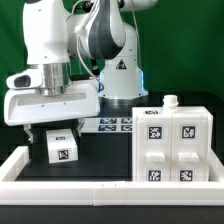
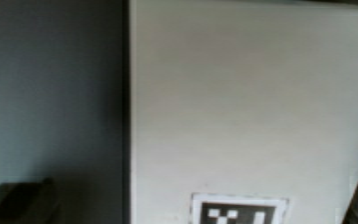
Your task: Assemble cabinet
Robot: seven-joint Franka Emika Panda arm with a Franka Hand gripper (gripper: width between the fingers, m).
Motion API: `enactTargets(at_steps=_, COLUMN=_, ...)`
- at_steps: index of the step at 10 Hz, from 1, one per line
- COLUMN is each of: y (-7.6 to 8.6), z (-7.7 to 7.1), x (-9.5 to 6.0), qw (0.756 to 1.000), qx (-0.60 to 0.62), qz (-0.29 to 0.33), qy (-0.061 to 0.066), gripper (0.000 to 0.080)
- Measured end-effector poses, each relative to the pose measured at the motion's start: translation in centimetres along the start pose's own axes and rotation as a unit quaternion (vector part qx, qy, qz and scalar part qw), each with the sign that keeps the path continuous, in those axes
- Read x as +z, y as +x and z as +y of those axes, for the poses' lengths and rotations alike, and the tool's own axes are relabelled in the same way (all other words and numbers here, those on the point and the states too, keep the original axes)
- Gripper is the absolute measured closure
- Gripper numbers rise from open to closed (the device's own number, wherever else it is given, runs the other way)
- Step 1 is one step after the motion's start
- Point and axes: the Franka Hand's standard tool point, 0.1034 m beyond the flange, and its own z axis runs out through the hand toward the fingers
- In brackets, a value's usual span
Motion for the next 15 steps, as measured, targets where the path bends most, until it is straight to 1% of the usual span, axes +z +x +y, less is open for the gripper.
enactTargets(at_steps=2, y=-0.2, z=-0.2, x=0.3, qw=1.0, qx=0.001, qz=-0.003, qy=0.003, gripper=0.0002)
enactTargets(at_steps=3, y=-0.1, z=-0.6, x=0.5, qw=1.0, qx=0.006, qz=-0.004, qy=0.006, gripper=0.0002)
enactTargets(at_steps=4, y=0.1, z=-1.4, x=0.8, qw=1.0, qx=0.009, qz=-0.006, qy=0.01, gripper=0.0002)
enactTargets(at_steps=5, y=0.3, z=-1.7, x=0.8, qw=1.0, qx=0.007, qz=-0.006, qy=0.012, gripper=0.0002)
enactTargets(at_steps=7, y=0.2, z=-1.5, x=0.8, qw=1.0, qx=0.003, qz=-0.007, qy=0.013, gripper=0.0015)
enactTargets(at_steps=8, y=0.1, z=-1.5, x=0.9, qw=1.0, qx=0.003, qz=-0.007, qy=0.013, gripper=0.0183)
enactTargets(at_steps=9, y=0.1, z=-1.5, x=0.9, qw=1.0, qx=0.002, qz=-0.007, qy=0.013, gripper=0.0239)
enactTargets(at_steps=12, y=0.1, z=-1.5, x=0.9, qw=1.0, qx=0.002, qz=-0.007, qy=0.013, gripper=0.0239)
enactTargets(at_steps=13, y=0.4, z=-1.8, x=0.4, qw=1.0, qx=0.002, qz=-0.007, qy=0.014, gripper=0.0239)
enactTargets(at_steps=14, y=1.1, z=-2.5, x=-1.0, qw=1.0, qx=0.002, qz=-0.004, qy=0.013, gripper=0.0239)
enactTargets(at_steps=15, y=1.8, z=-3.6, x=-2.7, qw=1.0, qx=0.0, qz=0.003, qy=0.008, gripper=0.0239)
